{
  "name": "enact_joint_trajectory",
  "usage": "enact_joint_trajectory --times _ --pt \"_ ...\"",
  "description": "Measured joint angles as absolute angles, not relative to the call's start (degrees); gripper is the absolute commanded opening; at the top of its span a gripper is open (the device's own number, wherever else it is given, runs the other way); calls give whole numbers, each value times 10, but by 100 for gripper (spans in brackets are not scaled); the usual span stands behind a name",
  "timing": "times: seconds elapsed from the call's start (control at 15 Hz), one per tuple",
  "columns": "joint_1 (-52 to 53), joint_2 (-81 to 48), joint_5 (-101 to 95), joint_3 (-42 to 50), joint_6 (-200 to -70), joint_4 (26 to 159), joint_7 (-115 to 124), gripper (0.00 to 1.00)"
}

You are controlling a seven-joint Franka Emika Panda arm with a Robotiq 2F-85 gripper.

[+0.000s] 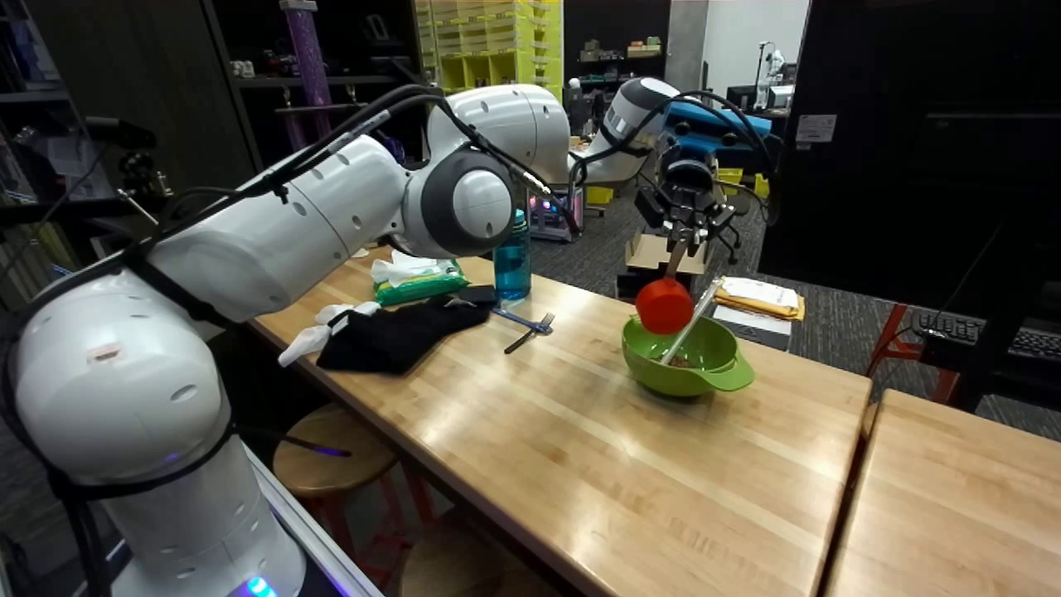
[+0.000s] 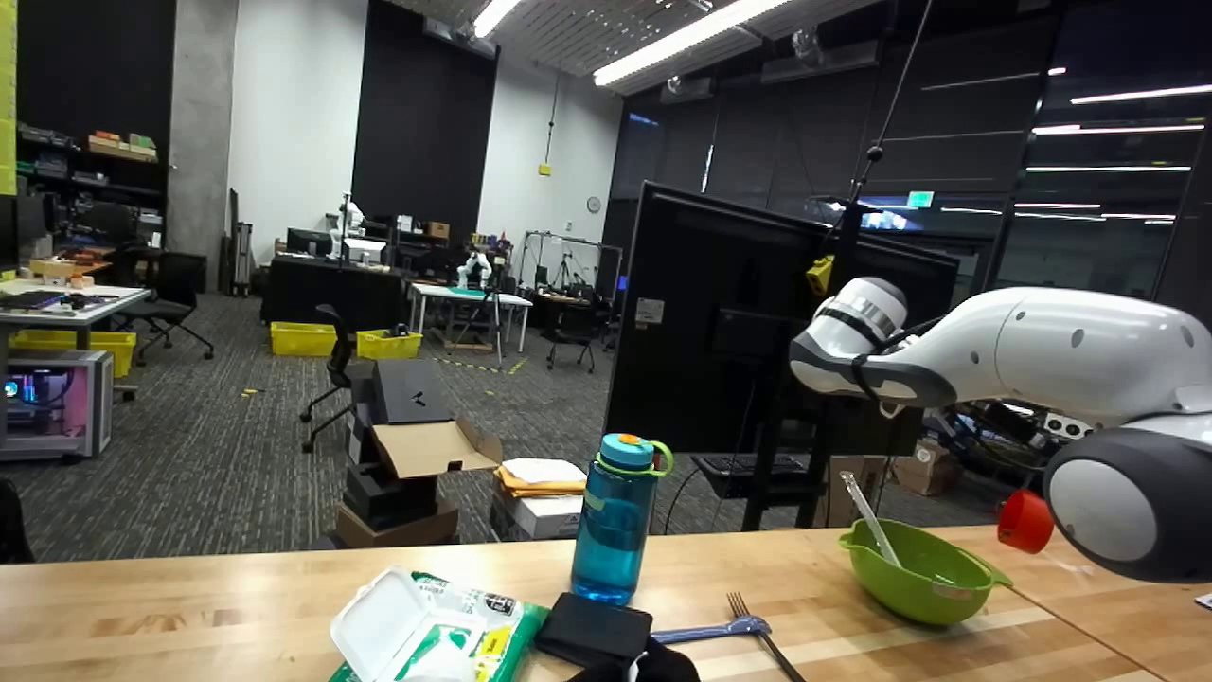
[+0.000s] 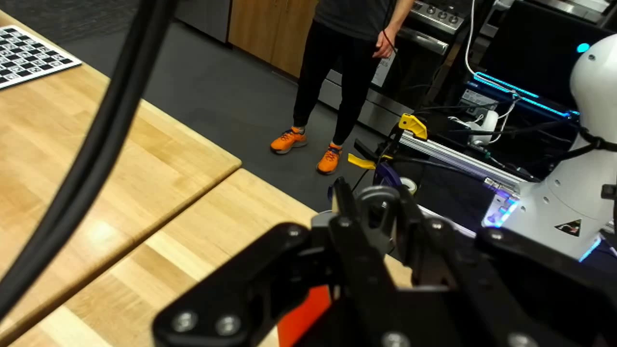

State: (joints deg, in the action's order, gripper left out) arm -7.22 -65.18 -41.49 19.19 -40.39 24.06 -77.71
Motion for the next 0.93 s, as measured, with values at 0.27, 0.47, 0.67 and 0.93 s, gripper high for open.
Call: enact_joint_trajectory --times 0.27,0.47,0.67,0.93 --pt "-74 -652 -418 190 -407 241 -749 6" --pt "-74 -652 -419 190 -407 241 -738 6" --pt "-74 -652 -423 190 -405 243 -734 6" --pt "-74 -652 -433 189 -401 250 -726 6"
